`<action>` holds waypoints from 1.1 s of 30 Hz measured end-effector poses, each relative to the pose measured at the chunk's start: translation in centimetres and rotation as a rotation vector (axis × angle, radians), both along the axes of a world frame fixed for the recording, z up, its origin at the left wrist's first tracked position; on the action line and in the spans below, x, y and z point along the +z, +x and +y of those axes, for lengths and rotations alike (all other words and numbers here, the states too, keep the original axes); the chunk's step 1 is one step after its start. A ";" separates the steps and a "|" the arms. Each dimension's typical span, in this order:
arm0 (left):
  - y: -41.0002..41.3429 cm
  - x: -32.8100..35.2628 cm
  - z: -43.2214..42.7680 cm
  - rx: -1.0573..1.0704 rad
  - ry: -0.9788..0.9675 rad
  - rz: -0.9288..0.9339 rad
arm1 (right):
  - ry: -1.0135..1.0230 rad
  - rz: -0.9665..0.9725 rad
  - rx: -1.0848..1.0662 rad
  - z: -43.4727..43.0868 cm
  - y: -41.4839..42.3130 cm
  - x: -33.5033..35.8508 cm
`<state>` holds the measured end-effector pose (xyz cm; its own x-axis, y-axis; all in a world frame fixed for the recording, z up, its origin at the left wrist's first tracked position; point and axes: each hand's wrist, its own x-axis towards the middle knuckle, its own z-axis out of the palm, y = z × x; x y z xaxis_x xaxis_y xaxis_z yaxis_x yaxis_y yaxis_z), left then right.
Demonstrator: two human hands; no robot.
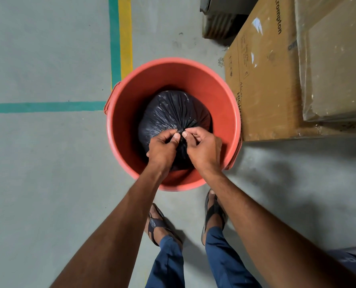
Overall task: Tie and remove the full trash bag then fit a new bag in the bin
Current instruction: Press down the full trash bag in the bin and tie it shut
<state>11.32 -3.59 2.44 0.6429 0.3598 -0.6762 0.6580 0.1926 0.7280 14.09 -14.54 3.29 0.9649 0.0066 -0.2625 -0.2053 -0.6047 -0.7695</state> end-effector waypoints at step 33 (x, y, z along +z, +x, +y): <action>-3.9 -0.3 2.9 -0.887 1.142 -0.092 | -0.650 -0.488 0.618 -4.9 -1.7 -1.6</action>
<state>7.42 -0.69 2.17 0.9610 0.1319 -0.2432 0.1931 -0.9494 0.2478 12.34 -19.45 1.67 0.8438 0.5359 0.0279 0.5323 -0.8291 -0.1711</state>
